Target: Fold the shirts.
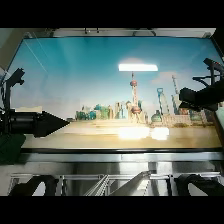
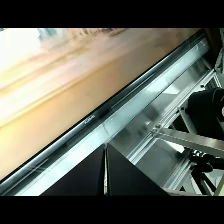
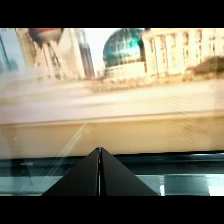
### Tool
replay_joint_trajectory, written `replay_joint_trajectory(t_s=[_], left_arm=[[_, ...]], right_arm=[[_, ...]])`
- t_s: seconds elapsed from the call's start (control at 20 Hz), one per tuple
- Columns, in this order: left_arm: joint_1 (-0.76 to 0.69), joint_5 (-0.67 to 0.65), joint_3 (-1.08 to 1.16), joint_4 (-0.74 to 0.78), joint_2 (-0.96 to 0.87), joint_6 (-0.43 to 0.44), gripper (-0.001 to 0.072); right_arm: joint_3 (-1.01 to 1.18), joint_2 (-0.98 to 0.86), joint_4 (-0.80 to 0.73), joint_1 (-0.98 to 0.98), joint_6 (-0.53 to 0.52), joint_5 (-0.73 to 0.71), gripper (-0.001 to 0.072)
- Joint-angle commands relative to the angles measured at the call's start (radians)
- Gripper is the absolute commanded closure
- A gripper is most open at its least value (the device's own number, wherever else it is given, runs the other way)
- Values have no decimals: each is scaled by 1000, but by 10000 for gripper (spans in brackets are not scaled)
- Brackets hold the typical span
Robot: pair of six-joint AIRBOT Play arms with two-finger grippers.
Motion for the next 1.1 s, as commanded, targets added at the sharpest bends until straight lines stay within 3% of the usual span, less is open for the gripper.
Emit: replay_joint_trajectory(t_s=[0.0, 0.9, 1.05], left_arm=[[0, 0, 0, 0, 1, 0, 686], [0, 2, 0, 0, 1, 0, 685], [0, 60, 0, 0, 1, 0, 685]], right_arm=[[0, 0, 0, 1, 0, 0, 691], [0, 0, 0, 1, 0, -37, 691], [0, 0, 0, 1, 0, -37, 692]])
